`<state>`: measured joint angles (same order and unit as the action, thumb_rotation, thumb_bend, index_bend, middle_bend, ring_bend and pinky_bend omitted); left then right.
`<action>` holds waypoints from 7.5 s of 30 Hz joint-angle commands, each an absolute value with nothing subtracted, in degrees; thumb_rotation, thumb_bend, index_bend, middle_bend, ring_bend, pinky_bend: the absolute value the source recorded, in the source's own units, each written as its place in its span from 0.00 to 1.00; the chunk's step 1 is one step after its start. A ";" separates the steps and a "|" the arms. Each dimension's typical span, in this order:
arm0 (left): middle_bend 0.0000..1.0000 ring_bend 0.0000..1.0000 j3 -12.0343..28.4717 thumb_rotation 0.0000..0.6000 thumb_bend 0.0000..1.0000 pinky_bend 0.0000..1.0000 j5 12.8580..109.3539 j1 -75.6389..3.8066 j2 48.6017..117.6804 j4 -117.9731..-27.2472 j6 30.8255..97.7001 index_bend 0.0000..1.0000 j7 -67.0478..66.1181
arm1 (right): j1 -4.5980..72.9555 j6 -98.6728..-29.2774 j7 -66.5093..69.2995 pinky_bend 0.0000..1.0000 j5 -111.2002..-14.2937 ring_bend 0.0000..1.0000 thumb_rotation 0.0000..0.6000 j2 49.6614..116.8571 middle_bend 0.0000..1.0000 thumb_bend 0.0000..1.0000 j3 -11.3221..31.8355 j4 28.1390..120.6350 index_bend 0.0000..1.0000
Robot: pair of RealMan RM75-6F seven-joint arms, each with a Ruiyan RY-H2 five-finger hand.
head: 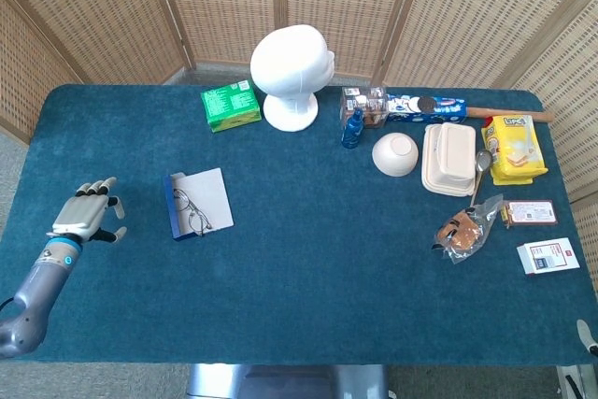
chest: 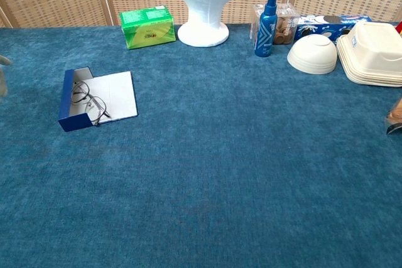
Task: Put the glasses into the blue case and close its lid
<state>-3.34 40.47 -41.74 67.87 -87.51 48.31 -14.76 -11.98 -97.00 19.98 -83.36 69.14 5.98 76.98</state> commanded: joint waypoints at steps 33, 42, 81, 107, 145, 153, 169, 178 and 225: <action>0.00 0.00 0.14 0.66 0.30 0.00 26.76 -50.51 74.11 -81.17 37.13 0.11 -18.72 | -13.44 -98.61 21.26 0.15 -82.11 0.00 0.98 68.83 0.13 0.27 6.63 76.24 0.00; 0.00 0.00 2.28 0.66 0.30 0.00 26.85 -53.33 78.68 -78.25 36.61 0.09 -18.41 | -14.24 -99.25 21.26 0.15 -81.62 0.00 0.98 68.51 0.13 0.27 6.69 76.46 0.00; 0.00 0.00 3.99 0.66 0.30 0.00 31.37 -61.33 84.28 -84.16 37.34 0.08 -19.41 | -16.16 -100.53 24.07 0.16 -81.10 0.00 0.98 68.32 0.13 0.26 7.24 75.11 0.00; 0.00 0.00 -3.68 0.67 0.30 0.00 54.62 -44.18 66.69 -100.43 48.84 0.35 -10.58 | -11.91 -96.42 21.04 0.16 -84.03 0.00 0.98 69.66 0.13 0.26 6.54 75.85 0.00; 0.00 0.00 -0.89 0.61 0.30 0.00 43.03 -48.42 76.79 -93.47 44.99 0.26 -21.14 | -13.69 -98.38 23.17 0.16 -82.33 0.00 0.98 69.14 0.13 0.26 6.48 74.83 0.00; 0.00 0.00 -0.05 0.62 0.30 0.00 43.90 -48.07 78.35 -92.84 45.50 0.18 -20.00 | -14.26 -98.90 23.63 0.16 -82.15 0.00 0.98 69.01 0.13 0.26 6.45 74.63 0.00; 0.00 0.00 -0.37 0.61 0.30 0.00 49.05 -44.86 73.09 -96.10 44.13 0.28 -13.88 | -14.37 -99.16 23.56 0.16 -82.40 0.00 0.98 68.79 0.13 0.26 6.55 74.90 0.00; 0.00 0.00 -0.88 0.61 0.30 0.00 48.39 -45.34 75.86 -93.28 42.98 0.27 -14.95 | -14.42 -99.23 23.49 0.16 -82.42 0.00 0.98 68.86 0.13 0.26 6.57 74.95 0.00; 0.00 0.00 -0.90 0.48 0.30 0.00 52.97 -44.22 78.55 -96.85 50.15 0.30 -21.38 | -15.06 -99.55 24.69 0.17 -82.31 0.00 0.97 68.66 0.13 0.26 6.68 74.52 0.00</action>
<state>-0.99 53.02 -44.10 77.82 -96.97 49.29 -20.42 -15.04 -99.55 24.67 -82.32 68.66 6.68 74.54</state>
